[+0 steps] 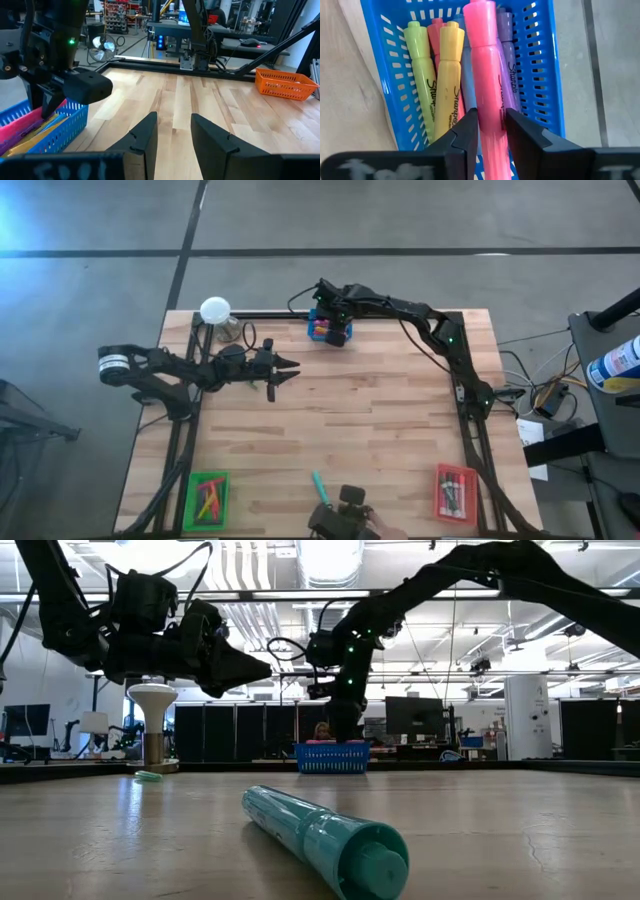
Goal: Pick & Place Markers
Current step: Put the pink highlighter into the blue bin, then put the green pen into the green bin
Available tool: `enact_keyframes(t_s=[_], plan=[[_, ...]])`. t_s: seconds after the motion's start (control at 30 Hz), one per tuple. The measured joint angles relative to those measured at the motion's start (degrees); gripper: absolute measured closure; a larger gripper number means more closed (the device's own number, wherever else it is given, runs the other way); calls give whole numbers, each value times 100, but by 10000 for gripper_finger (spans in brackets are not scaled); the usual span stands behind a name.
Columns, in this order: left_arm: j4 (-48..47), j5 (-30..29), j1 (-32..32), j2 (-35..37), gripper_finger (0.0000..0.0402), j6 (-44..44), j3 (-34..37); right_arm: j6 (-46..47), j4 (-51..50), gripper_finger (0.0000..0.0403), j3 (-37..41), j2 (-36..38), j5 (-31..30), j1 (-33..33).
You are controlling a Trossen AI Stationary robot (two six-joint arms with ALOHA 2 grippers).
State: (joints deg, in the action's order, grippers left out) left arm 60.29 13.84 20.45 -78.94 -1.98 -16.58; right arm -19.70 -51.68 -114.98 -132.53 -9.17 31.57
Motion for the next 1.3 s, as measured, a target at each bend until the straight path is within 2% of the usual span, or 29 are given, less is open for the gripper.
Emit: enact_keyframes(t_s=[0.17,0.3,0.4,0.57,0.73,1.03,1.3], plan=[[0,1,-2,-2,289,0,0,8,-3,286,4,64,-66,-10],[-1,0,-2,0,289,0,0,136,-67,275,11,142,-448,-65],[-2,-1,-2,1,289,0,0,242,-82,289,66,320,-540,-141],[-2,1,-2,1,289,0,0,507,156,343,565,842,-354,-389],[-1,1,0,-1,289,0,0,783,1403,390,1932,1739,-241,-692],[-42,-1,0,-1,289,0,0,1594,4564,392,5011,3787,497,-1005],[-52,0,-1,1,289,0,-1,1976,7355,392,7335,5282,516,-1341]])
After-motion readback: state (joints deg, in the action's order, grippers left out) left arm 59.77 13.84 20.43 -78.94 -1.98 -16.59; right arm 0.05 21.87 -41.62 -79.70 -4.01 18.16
